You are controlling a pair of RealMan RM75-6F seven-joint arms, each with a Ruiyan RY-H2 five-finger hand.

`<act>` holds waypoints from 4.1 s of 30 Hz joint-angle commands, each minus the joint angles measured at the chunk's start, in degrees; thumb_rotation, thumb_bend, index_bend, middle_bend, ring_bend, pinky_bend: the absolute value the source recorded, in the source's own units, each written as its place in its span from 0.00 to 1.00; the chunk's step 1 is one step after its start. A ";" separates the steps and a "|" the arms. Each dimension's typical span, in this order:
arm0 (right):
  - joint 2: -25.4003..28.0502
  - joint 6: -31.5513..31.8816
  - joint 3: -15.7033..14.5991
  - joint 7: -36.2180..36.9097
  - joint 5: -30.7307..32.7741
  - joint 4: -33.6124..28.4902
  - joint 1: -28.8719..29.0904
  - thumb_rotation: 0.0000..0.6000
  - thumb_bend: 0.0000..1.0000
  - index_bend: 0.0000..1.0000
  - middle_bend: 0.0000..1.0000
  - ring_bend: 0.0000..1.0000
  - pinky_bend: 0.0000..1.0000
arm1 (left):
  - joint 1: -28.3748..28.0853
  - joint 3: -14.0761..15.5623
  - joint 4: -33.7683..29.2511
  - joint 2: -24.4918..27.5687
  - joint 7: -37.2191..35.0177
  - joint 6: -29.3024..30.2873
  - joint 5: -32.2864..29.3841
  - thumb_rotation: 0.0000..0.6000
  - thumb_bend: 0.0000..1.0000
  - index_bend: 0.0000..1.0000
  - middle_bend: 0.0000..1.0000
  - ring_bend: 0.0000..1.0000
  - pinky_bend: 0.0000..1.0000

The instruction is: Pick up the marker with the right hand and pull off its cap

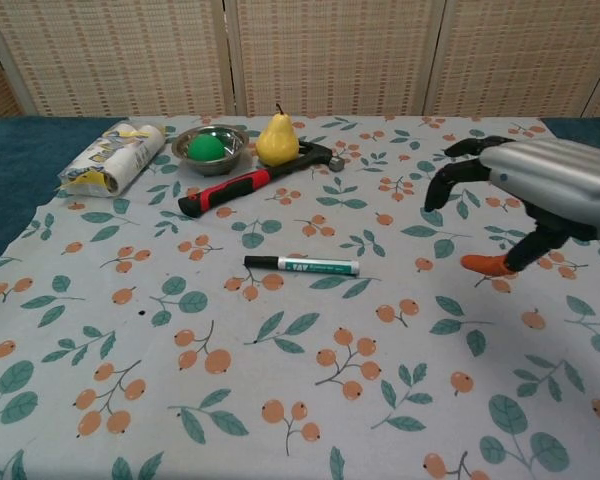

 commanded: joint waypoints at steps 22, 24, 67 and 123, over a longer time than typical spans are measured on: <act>-27.34 -4.34 4.78 -19.05 18.93 27.95 19.11 1.00 0.23 0.43 0.33 0.01 0.00 | -0.41 -0.39 0.76 0.97 -2.19 -0.89 -1.15 1.00 0.42 0.00 0.00 0.00 0.05; -28.02 -4.51 4.86 -19.30 19.68 29.05 19.77 1.00 0.23 0.43 0.33 0.01 0.00 | -0.45 -0.44 0.65 1.03 -2.23 -1.06 -1.34 1.00 0.42 0.00 0.00 0.00 0.05; -26.93 -1.56 0.40 -12.74 15.51 30.35 21.75 1.00 0.54 0.83 0.77 0.41 0.00 | -0.46 -0.71 1.18 0.80 -2.29 0.26 -0.34 1.00 0.44 0.00 0.00 0.00 0.06; -17.59 3.83 2.26 -14.52 23.55 10.22 22.63 1.00 0.54 0.83 0.78 0.42 0.00 | -23.56 -17.50 5.45 -34.36 12.39 -14.57 -18.98 1.00 0.34 0.38 0.54 0.50 0.70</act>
